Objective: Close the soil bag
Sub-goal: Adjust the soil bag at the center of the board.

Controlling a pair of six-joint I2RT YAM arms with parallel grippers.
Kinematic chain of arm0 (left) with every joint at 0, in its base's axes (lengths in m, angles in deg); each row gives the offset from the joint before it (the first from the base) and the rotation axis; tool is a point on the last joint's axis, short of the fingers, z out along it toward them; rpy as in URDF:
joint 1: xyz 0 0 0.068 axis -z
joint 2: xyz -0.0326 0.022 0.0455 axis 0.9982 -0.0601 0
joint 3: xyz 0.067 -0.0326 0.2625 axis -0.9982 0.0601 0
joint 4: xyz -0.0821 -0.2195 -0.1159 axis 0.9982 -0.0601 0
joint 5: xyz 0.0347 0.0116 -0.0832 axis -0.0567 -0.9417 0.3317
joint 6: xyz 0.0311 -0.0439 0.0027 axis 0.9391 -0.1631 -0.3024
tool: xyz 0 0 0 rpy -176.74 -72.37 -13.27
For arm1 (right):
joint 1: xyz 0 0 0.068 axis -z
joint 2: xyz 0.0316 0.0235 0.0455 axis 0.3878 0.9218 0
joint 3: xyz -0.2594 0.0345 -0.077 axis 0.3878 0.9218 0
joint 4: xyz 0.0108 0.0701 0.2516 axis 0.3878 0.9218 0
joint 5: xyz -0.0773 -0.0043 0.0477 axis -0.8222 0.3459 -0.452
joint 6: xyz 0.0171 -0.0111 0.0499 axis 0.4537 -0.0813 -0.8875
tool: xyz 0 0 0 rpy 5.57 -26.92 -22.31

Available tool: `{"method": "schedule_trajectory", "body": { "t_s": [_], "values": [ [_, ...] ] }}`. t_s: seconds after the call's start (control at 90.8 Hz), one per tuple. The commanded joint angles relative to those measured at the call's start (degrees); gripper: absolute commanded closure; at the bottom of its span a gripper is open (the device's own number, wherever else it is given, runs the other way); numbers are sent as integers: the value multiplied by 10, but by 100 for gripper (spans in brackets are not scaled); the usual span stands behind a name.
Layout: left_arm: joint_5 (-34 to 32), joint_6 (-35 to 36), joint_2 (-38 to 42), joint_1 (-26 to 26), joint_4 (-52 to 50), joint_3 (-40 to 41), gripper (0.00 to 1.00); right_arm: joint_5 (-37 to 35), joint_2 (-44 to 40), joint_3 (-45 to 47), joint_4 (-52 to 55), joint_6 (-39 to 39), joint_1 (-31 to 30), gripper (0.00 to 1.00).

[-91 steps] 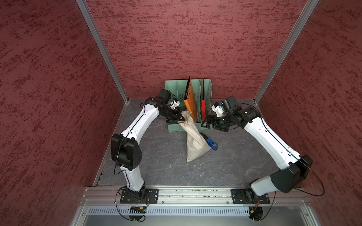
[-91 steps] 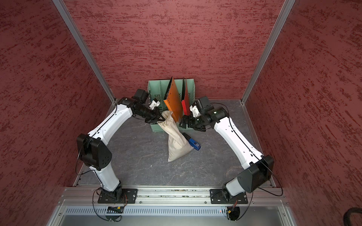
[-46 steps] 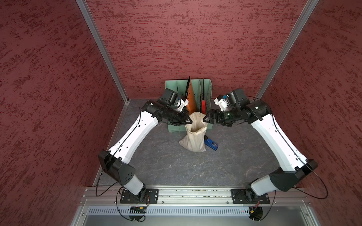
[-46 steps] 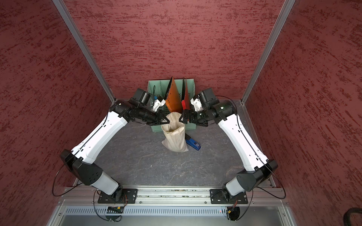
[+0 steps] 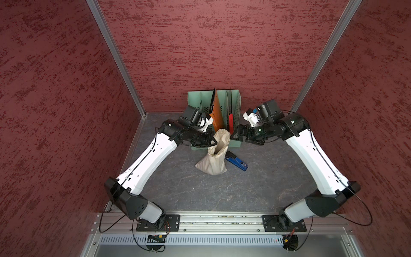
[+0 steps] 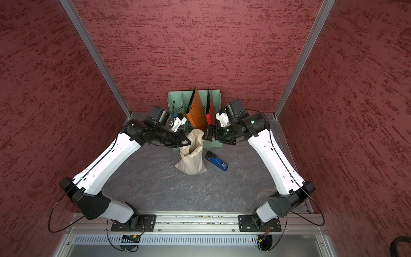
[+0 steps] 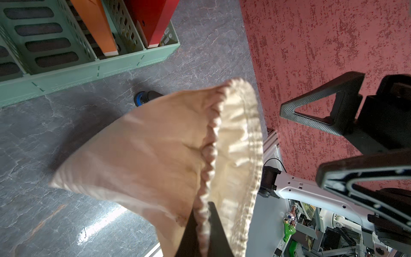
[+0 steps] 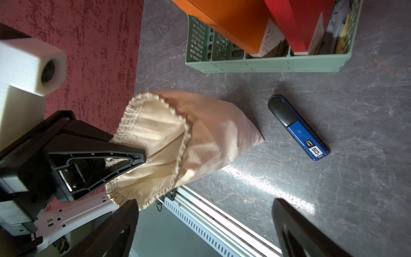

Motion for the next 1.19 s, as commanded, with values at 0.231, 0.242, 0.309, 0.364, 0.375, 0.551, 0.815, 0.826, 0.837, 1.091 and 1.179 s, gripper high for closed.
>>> {"method": "schedule_trajectory", "body": {
  "t_s": [0.231,0.242,0.309,0.364,0.375,0.551,0.815,0.826,0.837,1.091,1.179],
  "values": [
    [-3,-4,47,5,27,24,93,-9,24,-34,16,-7,-24,2],
    [-4,-4,48,5,28,26,93,-10,27,-37,18,-6,-25,2],
    [-5,-5,55,4,33,35,93,-10,42,-53,24,0,-30,2],
    [-8,-6,60,4,35,41,93,-9,54,-68,31,4,-32,2],
    [-8,-5,61,4,35,42,92,-10,56,-71,33,5,-33,2],
    [-6,-4,62,4,40,48,92,-13,102,-132,65,29,-35,2],
    [-7,6,55,1,40,47,92,-37,180,-202,122,55,-49,10],
    [-7,7,56,1,40,47,92,-40,181,-204,125,55,-50,11],
    [-7,7,56,0,40,48,92,-43,184,-206,128,56,-50,11],
    [-15,14,61,-14,32,55,92,-90,238,-262,185,68,-69,47],
    [-23,14,65,-22,26,55,92,-107,234,-270,195,71,-70,60]
  ]
}}
